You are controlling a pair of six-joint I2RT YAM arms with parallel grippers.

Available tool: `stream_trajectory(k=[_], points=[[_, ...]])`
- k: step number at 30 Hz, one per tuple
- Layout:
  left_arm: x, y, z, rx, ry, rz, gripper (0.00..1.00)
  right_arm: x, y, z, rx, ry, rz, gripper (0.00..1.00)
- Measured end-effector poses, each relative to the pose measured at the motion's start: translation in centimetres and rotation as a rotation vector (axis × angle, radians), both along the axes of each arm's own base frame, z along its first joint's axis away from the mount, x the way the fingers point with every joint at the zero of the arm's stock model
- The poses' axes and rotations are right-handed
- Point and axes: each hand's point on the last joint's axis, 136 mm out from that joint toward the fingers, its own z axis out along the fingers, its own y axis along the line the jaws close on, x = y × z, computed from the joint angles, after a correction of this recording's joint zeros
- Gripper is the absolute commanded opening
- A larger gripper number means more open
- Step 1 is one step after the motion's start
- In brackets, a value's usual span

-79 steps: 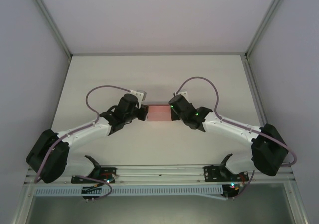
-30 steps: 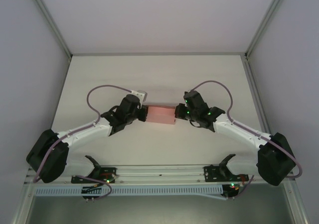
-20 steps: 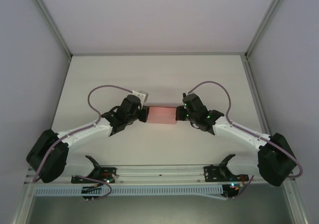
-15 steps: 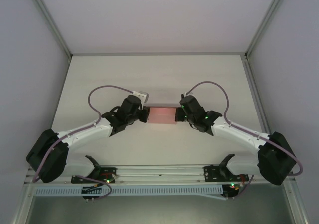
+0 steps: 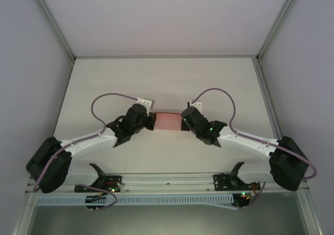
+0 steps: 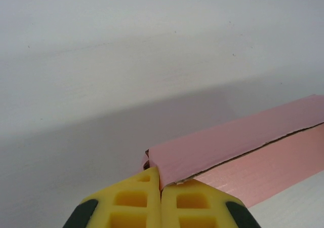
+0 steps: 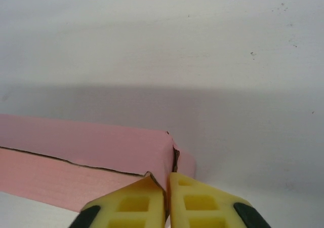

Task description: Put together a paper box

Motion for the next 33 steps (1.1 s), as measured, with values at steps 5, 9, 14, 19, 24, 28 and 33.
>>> stream_trajectory(k=[5, 9, 14, 19, 24, 28, 33], points=[[0.0, 0.2, 0.0, -0.009, -0.026, 0.026, 0.0, -0.8, -0.1, 0.0, -0.002, 0.027, 0.031, 0.37], [0.2, 0.6, -0.1, 0.005, -0.036, 0.054, 0.0, -1.5, -0.1, 0.0, -0.007, 0.051, 0.064, 0.45], [0.2, 1.0, -0.1, 0.021, -0.043, 0.081, 0.0, -2.1, 0.4, 0.5, 0.01, 0.06, 0.116, 0.59], [0.1, 1.0, -0.1, 0.027, -0.046, 0.095, 0.0, -2.5, 0.8, 1.3, 0.033, 0.051, 0.158, 0.62], [-0.1, 1.0, -0.1, 0.037, -0.047, 0.101, 0.0, -2.5, 0.8, 1.9, 0.05, 0.039, 0.157, 0.63], [-0.2, 0.9, -0.1, 0.046, -0.045, 0.099, 0.0, -1.8, 0.3, 3.3, 0.092, 0.017, 0.109, 0.63], [-0.4, 0.8, -0.1, 0.054, -0.045, 0.096, 0.0, 0.4, -1.2, 5.5, 0.17, -0.016, 0.006, 0.6]])
